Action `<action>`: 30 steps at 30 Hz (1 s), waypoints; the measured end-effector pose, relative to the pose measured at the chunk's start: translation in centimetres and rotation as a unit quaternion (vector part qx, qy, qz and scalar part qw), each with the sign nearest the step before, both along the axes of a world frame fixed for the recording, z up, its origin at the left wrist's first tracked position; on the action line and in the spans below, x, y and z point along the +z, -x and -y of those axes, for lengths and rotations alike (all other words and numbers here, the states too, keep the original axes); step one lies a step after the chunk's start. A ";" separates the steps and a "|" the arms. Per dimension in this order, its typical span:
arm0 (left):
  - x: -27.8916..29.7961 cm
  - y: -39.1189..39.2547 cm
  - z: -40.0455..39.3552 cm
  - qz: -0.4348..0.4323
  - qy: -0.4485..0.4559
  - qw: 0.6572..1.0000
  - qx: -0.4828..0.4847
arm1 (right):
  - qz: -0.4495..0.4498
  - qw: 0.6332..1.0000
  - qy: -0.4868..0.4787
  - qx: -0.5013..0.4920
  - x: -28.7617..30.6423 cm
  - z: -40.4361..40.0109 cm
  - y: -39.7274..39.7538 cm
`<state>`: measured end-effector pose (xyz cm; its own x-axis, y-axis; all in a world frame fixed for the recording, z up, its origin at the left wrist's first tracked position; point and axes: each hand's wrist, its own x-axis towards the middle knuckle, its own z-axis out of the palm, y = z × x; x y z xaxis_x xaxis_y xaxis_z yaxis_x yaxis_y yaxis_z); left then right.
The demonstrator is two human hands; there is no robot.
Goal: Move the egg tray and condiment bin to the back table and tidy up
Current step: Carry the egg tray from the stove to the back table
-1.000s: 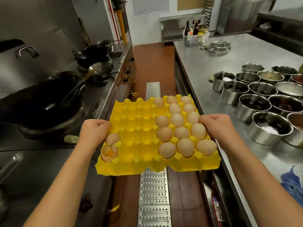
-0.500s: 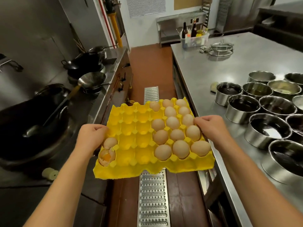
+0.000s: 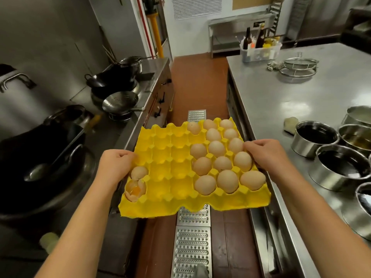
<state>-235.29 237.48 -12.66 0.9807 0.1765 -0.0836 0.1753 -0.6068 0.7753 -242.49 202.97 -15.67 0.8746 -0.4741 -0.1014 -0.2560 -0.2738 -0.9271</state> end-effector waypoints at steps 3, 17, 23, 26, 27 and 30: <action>-0.5 -5.1 -0.2 -0.014 -0.002 1.000 -0.004 | -0.002 1.000 0.006 -0.005 0.0 -0.1 -4.6; -0.2 -23.6 5.3 -0.011 0.006 0.997 -0.082 | -0.024 0.998 -0.006 -0.061 -0.5 4.4 -20.1; 0.3 -29.6 9.1 0.004 0.009 0.998 -0.061 | -0.007 0.999 -0.013 -0.039 0.0 8.4 -27.5; 0.7 -32.5 10.4 0.010 0.006 0.999 -0.042 | -0.001 1.000 -0.005 -0.022 0.6 10.0 -31.5; 0.8 -33.4 10.7 0.010 0.007 0.999 -0.032 | 0.000 1.000 -0.002 -0.013 0.9 10.4 -32.8; 1.0 -35.8 10.9 0.011 0.006 1.000 -0.006 | -0.004 1.000 -0.003 -0.001 1.4 10.9 -36.8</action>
<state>-199.46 226.55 -11.69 0.9844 0.1635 -0.0643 0.1509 -0.5993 0.7862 -205.71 192.11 -14.32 0.8731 -0.4749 -0.1106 -0.2633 -0.2682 -0.9267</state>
